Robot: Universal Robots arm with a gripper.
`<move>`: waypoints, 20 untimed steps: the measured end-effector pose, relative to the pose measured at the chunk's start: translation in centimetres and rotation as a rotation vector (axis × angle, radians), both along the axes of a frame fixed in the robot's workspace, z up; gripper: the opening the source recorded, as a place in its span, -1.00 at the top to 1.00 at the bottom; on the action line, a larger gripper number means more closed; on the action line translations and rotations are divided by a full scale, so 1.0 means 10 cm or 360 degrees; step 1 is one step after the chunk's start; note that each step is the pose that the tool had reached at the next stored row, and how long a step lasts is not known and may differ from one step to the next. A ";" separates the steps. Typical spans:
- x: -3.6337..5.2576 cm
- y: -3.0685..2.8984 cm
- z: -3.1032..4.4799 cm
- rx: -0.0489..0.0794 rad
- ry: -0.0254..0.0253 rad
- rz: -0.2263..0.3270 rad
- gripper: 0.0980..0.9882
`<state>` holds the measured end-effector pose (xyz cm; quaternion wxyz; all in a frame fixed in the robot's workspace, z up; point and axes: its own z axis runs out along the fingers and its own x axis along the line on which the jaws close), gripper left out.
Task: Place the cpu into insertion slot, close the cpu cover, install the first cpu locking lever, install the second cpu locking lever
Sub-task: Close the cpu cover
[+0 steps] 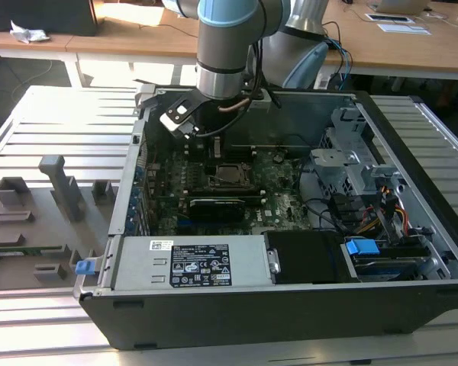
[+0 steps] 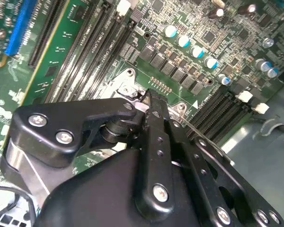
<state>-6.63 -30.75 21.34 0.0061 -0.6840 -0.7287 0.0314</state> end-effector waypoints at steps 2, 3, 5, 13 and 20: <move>0.001 0.000 0.028 0.0000 0.00002 0.0000 0.98; 0.004 0.000 0.035 0.0000 0.00002 0.0000 0.98; 0.027 0.001 0.037 0.0000 0.00023 0.0000 0.98; 0.408 0.000 0.029 0.0000 0.00501 0.0000 0.98; 0.481 0.000 0.276 0.0000 0.00585 0.0000 0.98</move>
